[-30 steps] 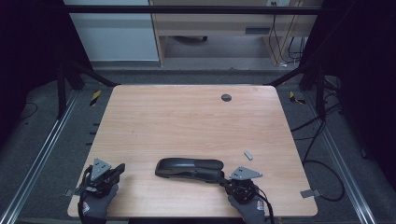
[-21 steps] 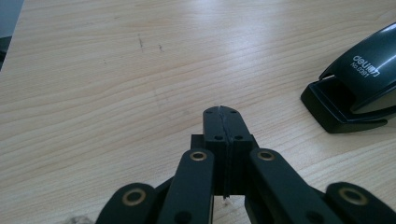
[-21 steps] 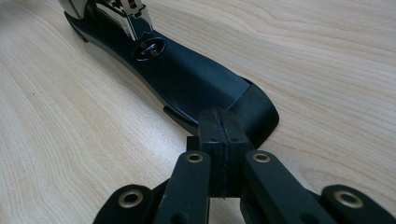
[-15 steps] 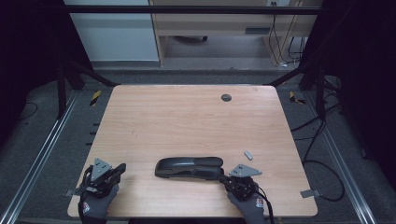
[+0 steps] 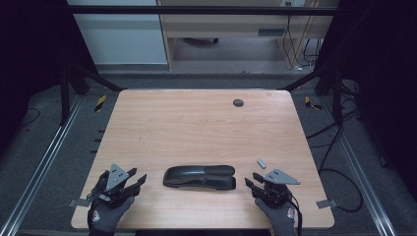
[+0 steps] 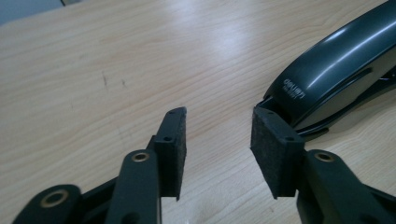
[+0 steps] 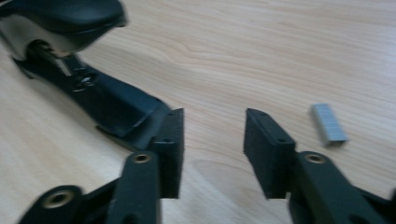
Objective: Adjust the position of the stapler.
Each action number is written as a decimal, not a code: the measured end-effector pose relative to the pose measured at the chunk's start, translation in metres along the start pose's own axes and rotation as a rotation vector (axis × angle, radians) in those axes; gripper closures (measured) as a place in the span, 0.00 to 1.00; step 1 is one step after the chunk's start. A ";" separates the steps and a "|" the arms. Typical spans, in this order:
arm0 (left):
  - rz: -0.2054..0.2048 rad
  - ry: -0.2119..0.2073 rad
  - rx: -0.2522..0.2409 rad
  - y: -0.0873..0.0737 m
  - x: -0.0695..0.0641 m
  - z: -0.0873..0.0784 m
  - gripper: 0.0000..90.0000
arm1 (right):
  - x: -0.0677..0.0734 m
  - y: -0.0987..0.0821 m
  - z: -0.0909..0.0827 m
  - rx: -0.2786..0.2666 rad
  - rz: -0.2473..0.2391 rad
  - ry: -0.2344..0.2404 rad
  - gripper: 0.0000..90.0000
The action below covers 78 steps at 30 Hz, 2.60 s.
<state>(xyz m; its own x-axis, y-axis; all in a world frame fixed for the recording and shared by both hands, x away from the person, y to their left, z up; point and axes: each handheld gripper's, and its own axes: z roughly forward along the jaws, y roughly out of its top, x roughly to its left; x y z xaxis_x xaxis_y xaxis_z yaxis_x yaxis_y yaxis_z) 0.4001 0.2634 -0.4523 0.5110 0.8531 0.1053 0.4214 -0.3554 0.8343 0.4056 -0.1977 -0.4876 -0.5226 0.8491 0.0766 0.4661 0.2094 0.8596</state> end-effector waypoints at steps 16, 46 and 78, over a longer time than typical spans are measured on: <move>0.212 -0.087 -0.007 0.037 -0.033 -0.004 0.39 | -0.023 -0.002 -0.007 -0.005 0.022 -0.128 0.34; 0.509 -0.121 0.068 0.072 -0.097 0.022 0.31 | -0.044 -0.004 -0.016 -0.018 0.066 -0.202 0.33; 0.750 -0.003 0.046 0.075 -0.149 0.035 0.35 | -0.042 -0.005 -0.016 -0.010 0.059 -0.189 0.42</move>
<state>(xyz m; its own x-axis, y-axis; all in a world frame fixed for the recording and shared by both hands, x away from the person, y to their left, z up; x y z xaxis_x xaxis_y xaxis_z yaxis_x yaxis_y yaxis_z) 0.3812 0.0961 -0.4243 0.6755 0.3745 0.6352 -0.0103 -0.8566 0.5159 0.4141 -0.2422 -0.4866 -0.3509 0.9359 0.0318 0.4846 0.1524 0.8614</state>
